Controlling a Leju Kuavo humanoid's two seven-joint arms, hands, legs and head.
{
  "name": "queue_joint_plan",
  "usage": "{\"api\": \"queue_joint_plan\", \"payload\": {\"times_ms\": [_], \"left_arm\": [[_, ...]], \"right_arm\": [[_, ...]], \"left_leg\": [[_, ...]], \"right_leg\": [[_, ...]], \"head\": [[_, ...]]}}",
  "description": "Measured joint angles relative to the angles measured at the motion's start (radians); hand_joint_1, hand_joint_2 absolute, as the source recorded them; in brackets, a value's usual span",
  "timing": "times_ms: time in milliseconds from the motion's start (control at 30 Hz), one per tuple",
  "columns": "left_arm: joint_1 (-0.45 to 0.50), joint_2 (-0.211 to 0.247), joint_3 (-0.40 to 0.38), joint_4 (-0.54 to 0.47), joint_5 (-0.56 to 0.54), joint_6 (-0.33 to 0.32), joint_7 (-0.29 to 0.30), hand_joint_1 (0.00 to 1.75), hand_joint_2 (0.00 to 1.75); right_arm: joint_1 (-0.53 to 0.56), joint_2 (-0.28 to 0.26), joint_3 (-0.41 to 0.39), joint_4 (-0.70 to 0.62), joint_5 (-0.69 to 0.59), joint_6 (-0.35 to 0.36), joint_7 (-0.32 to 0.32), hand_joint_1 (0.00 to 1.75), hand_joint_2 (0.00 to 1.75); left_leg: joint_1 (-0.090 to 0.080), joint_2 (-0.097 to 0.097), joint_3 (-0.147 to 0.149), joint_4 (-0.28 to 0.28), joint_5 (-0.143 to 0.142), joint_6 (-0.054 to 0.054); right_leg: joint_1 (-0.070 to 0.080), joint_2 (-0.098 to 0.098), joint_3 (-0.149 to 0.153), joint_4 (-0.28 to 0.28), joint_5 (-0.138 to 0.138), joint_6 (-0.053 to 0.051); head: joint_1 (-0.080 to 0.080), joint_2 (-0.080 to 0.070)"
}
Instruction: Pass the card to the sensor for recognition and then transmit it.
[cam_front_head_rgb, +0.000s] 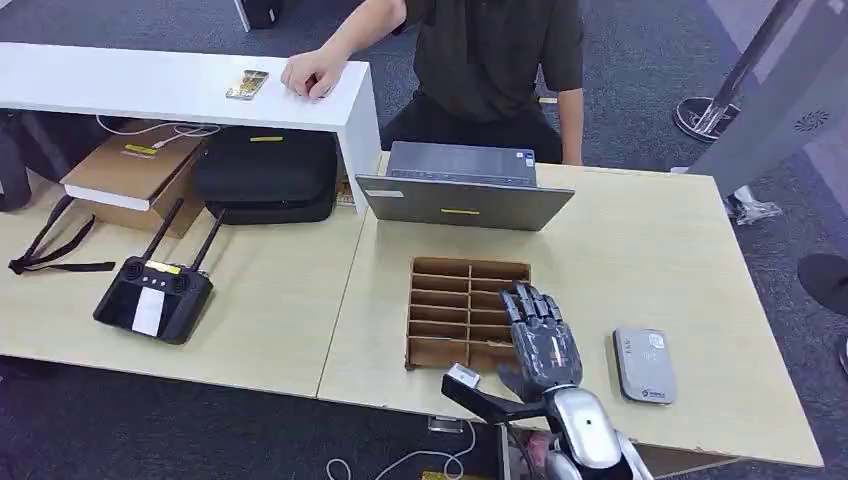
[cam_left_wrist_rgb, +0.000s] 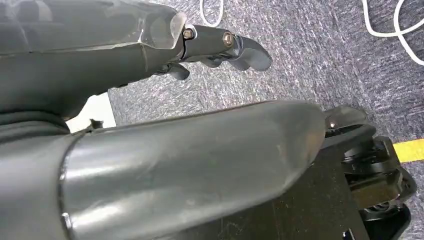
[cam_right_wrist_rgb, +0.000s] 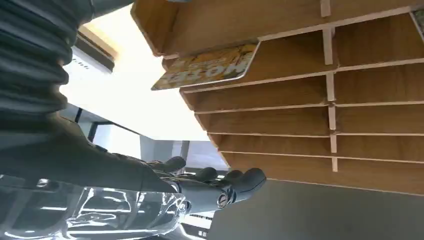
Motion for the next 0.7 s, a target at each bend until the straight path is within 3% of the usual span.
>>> {"api": "queue_joint_plan", "payload": {"times_ms": [700], "left_arm": [[0.003,0.004,-0.001,0.0,0.023,0.001,0.013,0.0,0.0]], "right_arm": [[0.007,-0.016,0.008,0.015,-0.008,0.051,0.032,0.0,1.75]], "left_leg": [[0.0,0.0,0.0,0.0,0.0,0.0]], "right_leg": [[0.0,0.0,0.0,0.0,0.0,0.0]], "head": [[0.0,0.0]]}}
